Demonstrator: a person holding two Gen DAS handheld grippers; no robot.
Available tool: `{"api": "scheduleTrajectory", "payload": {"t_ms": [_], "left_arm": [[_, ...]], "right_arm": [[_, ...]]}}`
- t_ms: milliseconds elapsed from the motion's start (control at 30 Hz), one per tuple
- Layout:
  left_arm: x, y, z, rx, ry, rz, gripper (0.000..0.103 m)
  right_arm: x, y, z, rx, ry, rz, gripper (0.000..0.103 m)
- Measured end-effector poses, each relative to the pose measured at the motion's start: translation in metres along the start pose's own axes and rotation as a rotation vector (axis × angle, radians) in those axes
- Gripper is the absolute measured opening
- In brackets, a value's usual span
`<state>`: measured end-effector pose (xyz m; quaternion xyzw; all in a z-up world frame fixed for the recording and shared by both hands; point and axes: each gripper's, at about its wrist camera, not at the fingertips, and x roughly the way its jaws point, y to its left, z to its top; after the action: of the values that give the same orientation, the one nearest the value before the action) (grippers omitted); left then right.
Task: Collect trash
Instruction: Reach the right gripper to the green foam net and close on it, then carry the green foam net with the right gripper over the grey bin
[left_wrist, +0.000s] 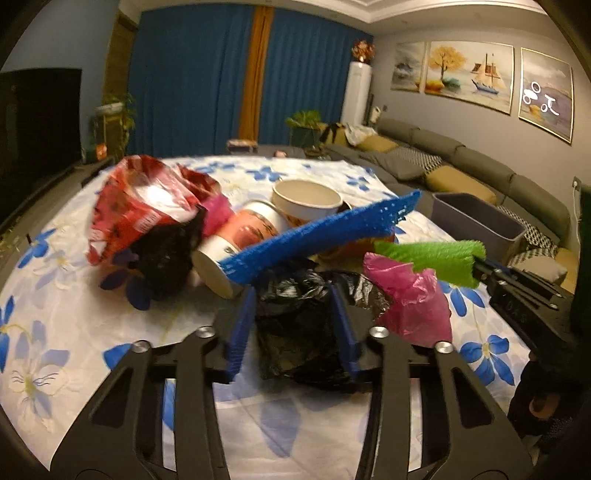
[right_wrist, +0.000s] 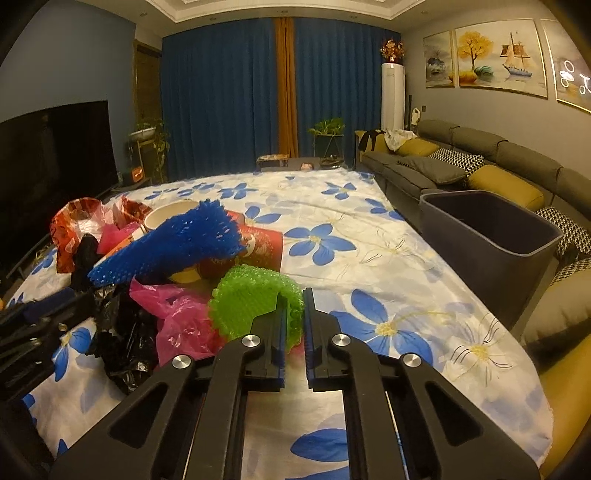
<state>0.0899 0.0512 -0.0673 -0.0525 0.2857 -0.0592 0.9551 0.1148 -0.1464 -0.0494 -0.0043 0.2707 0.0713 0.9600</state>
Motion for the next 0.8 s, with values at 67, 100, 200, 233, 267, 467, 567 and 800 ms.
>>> {"api": "scheduleTrajectory", "payload": {"t_ms": [67, 100, 200, 233, 267, 467, 567, 800], "left_arm": [[0.004, -0.001, -0.001, 0.002, 0.012, -0.013, 0.018], [0.005, -0.002, -0.002, 0.005, 0.017, -0.022, 0.009], [0.004, -0.004, -0.003, 0.013, 0.014, -0.038, 0.001], [0.003, -0.006, -0.003, 0.018, 0.01, -0.04, 0.001], [0.0, -0.007, -0.002, 0.022, 0.005, -0.042, 0.001], [-0.035, -0.007, 0.011, 0.003, -0.057, -0.102, 0.001], [-0.055, -0.008, 0.022, -0.011, -0.106, -0.128, 0.001], [-0.091, -0.017, 0.046, -0.001, -0.194, -0.17, 0.001]], "right_arm": [[-0.004, -0.002, 0.0, 0.001, -0.01, -0.004, 0.009], [-0.006, -0.003, 0.0, 0.001, -0.016, -0.006, 0.009], [-0.013, -0.005, 0.0, 0.006, -0.033, -0.008, 0.009], [-0.014, -0.006, 0.0, 0.007, -0.037, -0.009, 0.009], [-0.017, -0.007, 0.0, 0.01, -0.042, -0.009, 0.009], [-0.029, -0.012, 0.002, 0.015, -0.069, -0.018, 0.009], [-0.034, -0.015, 0.003, 0.024, -0.081, -0.021, 0.009], [-0.047, -0.02, 0.005, 0.034, -0.109, -0.025, 0.009]]}}
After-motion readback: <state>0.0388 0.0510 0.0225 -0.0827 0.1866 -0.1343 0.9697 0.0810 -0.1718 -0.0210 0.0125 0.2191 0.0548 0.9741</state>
